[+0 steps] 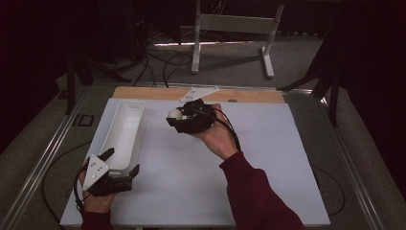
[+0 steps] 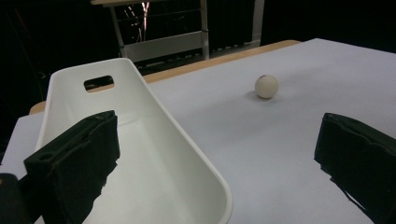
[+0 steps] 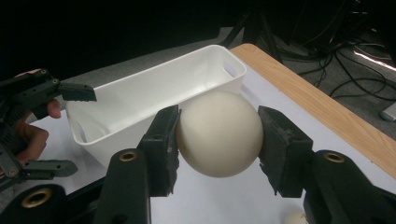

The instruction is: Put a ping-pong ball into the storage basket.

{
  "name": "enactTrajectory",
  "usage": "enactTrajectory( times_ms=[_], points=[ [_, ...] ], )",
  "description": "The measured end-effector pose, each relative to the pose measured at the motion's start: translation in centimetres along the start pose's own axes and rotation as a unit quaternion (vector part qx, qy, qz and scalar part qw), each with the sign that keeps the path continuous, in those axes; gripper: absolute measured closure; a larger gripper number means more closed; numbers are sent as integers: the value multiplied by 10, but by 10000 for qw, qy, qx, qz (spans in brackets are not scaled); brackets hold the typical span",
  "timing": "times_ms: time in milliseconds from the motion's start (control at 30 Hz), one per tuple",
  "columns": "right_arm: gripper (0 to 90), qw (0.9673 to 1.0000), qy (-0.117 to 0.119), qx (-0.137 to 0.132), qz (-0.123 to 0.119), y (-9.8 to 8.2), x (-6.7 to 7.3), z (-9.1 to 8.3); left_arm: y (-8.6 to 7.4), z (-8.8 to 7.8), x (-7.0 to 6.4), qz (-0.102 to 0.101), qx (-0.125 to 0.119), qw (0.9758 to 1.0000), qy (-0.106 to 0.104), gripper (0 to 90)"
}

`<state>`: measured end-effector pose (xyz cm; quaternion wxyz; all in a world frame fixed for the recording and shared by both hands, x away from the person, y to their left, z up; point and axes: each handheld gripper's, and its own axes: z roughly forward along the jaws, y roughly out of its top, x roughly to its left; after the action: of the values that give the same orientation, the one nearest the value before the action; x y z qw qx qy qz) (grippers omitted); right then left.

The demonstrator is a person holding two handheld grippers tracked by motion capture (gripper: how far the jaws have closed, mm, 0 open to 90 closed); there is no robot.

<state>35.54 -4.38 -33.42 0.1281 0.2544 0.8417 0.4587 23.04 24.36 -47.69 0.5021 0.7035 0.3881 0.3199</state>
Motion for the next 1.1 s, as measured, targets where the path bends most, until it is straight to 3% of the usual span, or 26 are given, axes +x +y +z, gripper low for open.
enactTrajectory(
  times_ms=[1100],
  points=[
    [506, 9999, 105, -41, 58, 6, 8, 14, 0, -1, 0, -12, -31, 10000, -18, 8]
  ],
)
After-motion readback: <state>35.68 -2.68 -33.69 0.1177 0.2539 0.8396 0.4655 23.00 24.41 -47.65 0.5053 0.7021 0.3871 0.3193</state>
